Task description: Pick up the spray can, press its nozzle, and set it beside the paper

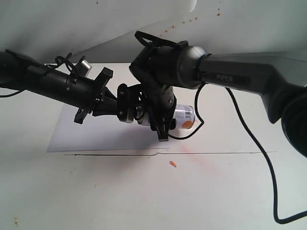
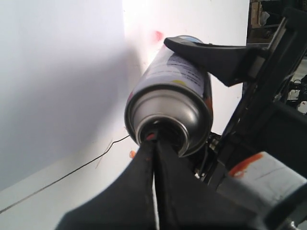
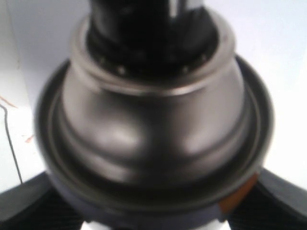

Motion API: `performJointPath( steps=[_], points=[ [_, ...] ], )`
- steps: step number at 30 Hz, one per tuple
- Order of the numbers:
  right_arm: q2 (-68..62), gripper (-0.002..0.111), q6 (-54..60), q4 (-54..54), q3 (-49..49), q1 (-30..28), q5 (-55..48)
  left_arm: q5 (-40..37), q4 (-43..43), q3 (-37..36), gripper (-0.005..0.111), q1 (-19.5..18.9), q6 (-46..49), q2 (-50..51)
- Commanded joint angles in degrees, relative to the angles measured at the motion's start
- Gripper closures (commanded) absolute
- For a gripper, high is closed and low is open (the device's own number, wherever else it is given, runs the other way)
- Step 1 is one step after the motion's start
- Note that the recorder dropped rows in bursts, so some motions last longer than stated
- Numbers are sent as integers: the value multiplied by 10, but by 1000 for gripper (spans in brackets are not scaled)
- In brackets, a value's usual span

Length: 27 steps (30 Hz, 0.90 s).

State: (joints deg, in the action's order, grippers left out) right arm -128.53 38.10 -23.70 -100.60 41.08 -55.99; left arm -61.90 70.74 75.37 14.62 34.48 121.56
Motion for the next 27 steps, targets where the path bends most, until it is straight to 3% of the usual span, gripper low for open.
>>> performJointPath(
  steps=[1, 20, 27],
  points=[
    [10, 108, -1, 1, -5, 1, 19, 2, 7, 2, 107, 7, 5, -1],
    [10, 108, -2, -2, -5, 1, 10, 10, 2, 1, 107, -7, 29, -5],
    [10, 108, -13, -7, -5, 1, 1, 108, -30, -42, 107, -48, 81, -95]
  ],
)
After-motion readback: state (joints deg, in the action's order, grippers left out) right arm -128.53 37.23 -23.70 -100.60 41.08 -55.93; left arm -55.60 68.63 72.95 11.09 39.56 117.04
